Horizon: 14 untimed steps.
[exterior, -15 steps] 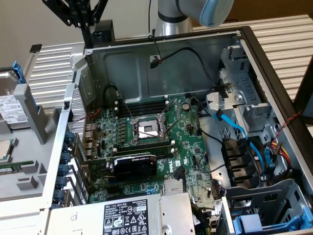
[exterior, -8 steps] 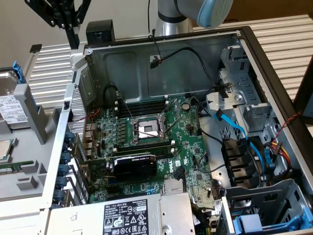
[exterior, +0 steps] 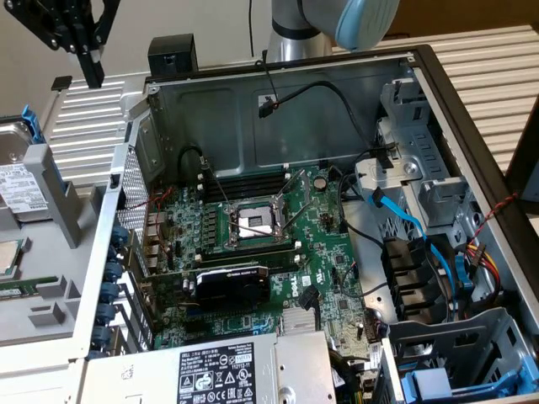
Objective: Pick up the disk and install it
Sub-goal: 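Reach for the disk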
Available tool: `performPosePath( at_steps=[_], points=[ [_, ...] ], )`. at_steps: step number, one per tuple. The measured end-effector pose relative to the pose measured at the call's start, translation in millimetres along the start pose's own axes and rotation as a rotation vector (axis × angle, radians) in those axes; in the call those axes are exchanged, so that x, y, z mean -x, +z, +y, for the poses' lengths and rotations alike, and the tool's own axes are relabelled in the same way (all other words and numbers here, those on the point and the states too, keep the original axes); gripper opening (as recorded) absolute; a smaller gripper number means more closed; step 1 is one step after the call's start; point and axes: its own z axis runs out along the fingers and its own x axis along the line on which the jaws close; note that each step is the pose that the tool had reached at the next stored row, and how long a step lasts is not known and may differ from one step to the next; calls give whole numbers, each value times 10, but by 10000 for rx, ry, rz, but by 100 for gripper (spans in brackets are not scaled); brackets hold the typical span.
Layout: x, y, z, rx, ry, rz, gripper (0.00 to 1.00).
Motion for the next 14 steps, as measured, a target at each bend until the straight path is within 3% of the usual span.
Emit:
performPosePath(
  at_steps=[9,14],
  points=[
    [-351,-5,95,-1,0,1,11],
    [-475,-26,187,-11,0,0,11]
  ],
)
